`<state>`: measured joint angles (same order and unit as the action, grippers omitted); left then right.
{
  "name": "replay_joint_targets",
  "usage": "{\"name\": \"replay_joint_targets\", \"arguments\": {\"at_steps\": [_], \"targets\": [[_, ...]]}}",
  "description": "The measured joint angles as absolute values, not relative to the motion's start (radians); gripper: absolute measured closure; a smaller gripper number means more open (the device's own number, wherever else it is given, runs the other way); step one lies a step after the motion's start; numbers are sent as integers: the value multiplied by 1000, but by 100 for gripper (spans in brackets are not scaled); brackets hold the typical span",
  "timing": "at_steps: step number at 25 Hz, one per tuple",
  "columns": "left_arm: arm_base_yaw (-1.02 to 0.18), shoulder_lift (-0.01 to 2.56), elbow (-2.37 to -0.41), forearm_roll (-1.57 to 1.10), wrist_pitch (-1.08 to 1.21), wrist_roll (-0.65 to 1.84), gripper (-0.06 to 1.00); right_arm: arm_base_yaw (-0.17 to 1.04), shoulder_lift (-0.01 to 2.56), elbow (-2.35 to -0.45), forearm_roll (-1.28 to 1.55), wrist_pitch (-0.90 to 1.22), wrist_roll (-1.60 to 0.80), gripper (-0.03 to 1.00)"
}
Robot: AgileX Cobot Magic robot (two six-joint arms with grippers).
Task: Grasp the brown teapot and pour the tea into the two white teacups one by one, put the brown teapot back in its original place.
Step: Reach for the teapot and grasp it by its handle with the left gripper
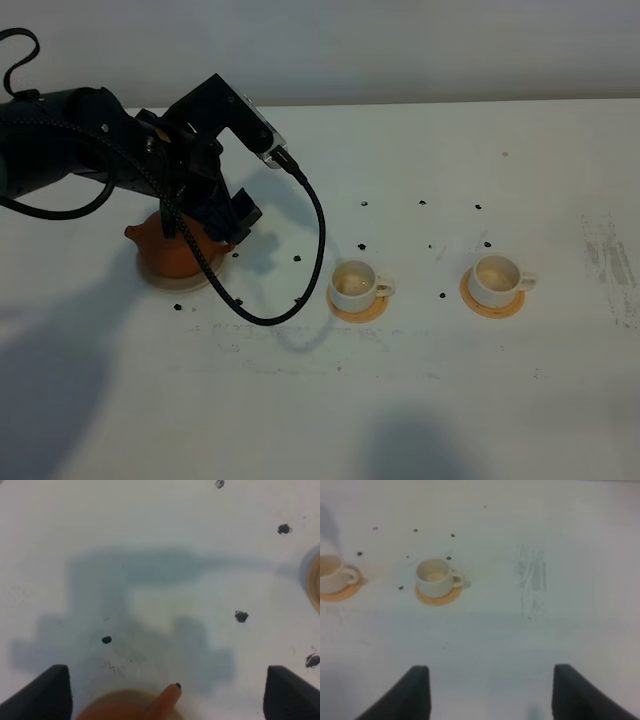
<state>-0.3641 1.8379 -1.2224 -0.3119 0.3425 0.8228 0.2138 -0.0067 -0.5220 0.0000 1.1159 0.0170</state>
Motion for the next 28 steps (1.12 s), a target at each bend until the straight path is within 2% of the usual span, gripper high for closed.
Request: {"name": "replay_joint_targets", "arguments": {"at_steps": [7,15,28], "targets": [[-364,1839,-1222,-292,326,823,21,194,-7,-522,0,1115,22,46],[-364,1839,-1222,-291,323,825,21,-64,-7,-522,0,1115,22,46],[-364,1839,-1222,-290,330,824,21,-83,-7,-522,0,1115,24,46]]}}
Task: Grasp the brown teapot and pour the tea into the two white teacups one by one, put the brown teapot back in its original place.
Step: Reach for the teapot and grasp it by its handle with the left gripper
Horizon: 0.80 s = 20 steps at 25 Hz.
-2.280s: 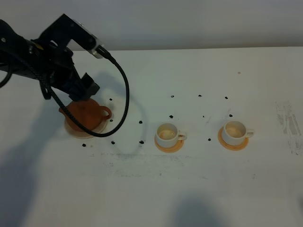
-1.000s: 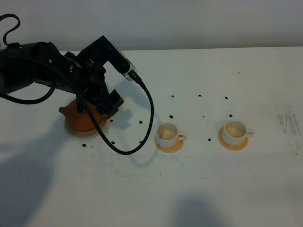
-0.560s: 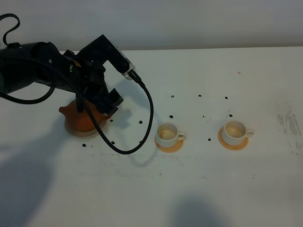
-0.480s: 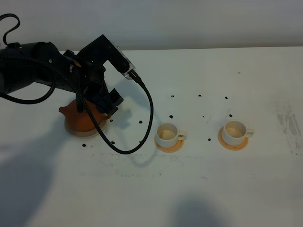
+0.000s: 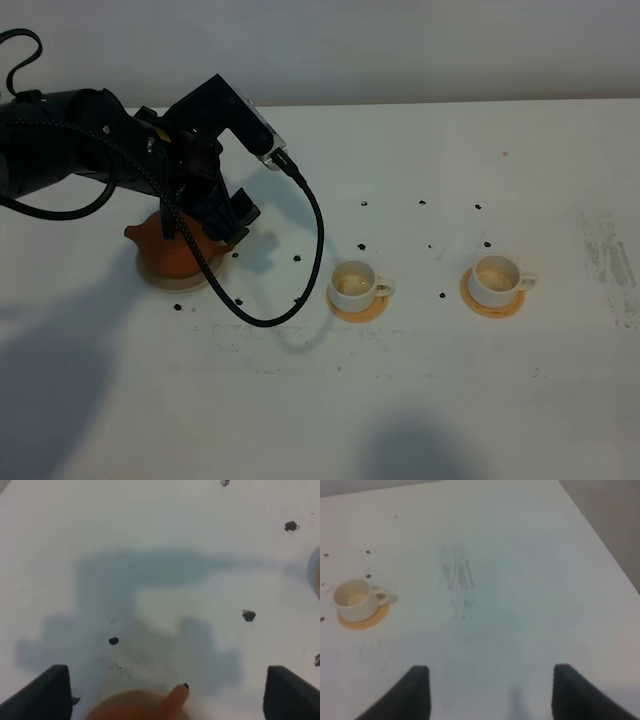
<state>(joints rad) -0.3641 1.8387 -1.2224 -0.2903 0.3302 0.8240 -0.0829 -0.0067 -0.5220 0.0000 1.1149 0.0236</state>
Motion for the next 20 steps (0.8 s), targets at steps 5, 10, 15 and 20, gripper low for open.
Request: {"name": "replay_joint_targets", "arguments": {"at_steps": [5,10,15,20], "targets": [[-364,1839,-1222,-296,331,819,21,-83,-7,-522,0,1115,24,46],[-364,1840,-1222,-297,340,767,21,-83,-7,-522,0,1115,24,46],[-364,1899,-1253,-296,365,745,21,-83,-7,-522,0,1115,24,46],[-364,1988,-1335,-293,429,746,21,-83,-7,-522,0,1115,24,46]]}}
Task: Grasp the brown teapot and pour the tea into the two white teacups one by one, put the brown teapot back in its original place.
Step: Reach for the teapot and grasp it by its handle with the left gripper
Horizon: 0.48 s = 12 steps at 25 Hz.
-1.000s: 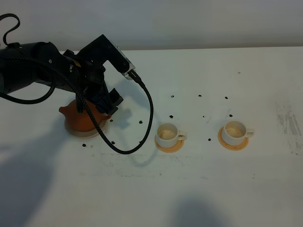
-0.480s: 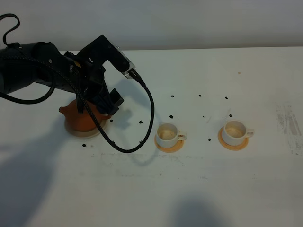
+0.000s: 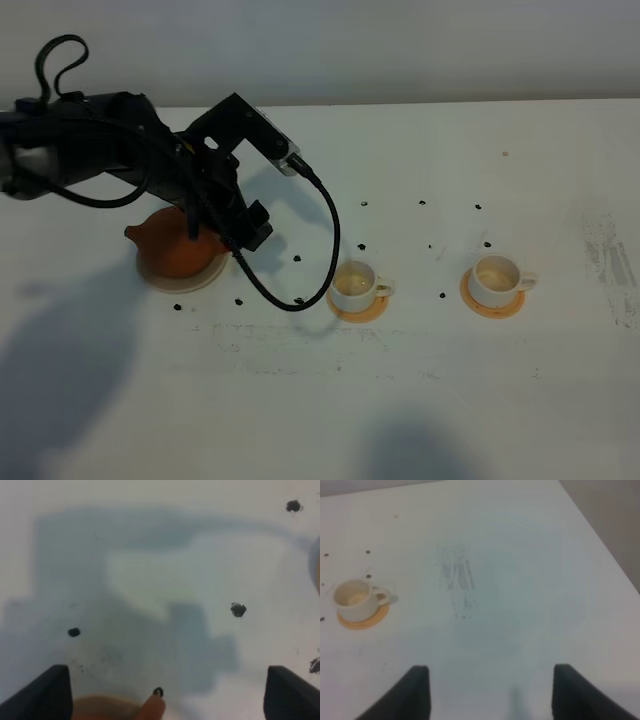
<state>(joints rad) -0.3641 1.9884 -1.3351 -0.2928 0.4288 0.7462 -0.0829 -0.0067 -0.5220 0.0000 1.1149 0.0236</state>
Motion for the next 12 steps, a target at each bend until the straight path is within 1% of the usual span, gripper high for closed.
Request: {"name": "replay_joint_targets", "arguments": {"at_steps": [3,12], "targets": [[-364,2014,-1372,-292,466,780,21,-83,-7,-522,0,1115,24,46],[-364,2019,-1382,-264,585,917,21,-83,-7,-522,0,1115,24,46]]}}
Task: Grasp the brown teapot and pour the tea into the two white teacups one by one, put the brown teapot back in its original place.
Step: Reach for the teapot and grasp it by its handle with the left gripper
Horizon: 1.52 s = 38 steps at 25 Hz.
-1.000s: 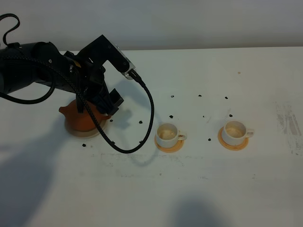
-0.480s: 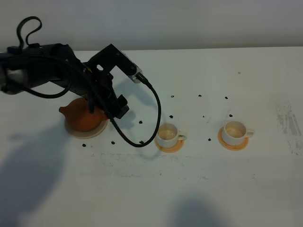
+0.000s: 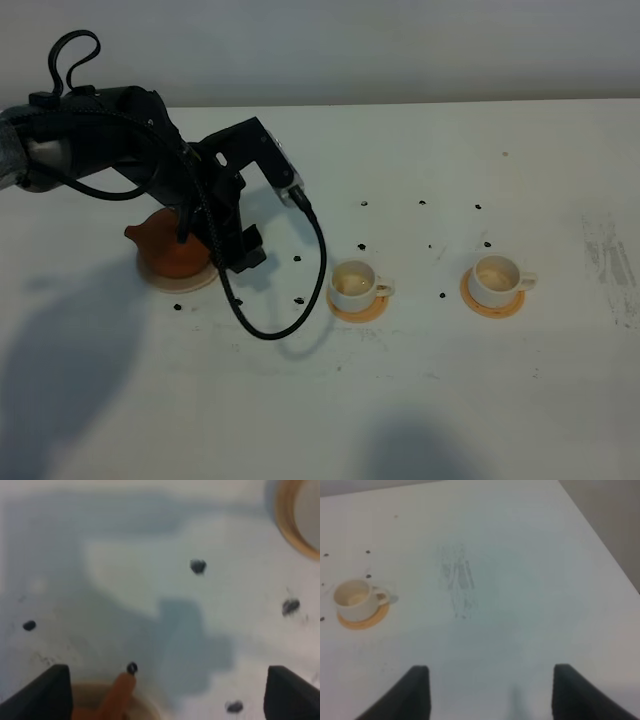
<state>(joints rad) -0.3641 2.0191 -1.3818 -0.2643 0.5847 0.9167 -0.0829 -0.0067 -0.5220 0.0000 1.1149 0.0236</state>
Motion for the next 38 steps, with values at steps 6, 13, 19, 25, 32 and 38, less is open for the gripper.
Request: {"name": "replay_joint_targets", "arguments": {"at_steps": [6,13,19,25,32,38], "targets": [[-364,2019,-1382,-212,589,935,22,-83,-7,-522,0,1115,24,46],[-364,2051,-1382,-209,571,952,26,-83,-7,-522,0,1115,24,46],[-364,2076,-1382,-210,569,952,27,-83,-7,-522,0,1115,24,46],[-364,2078,-1384,-213,587,953,27,-83,-7,-522,0,1115,24,46],[-364,2078,-1387,-247,627,953,27,-83,-7,-522,0,1115,24,46],[-363,2071,-1387,-261,671,953,27,-83,-7,-522,0,1115,24,46]]}}
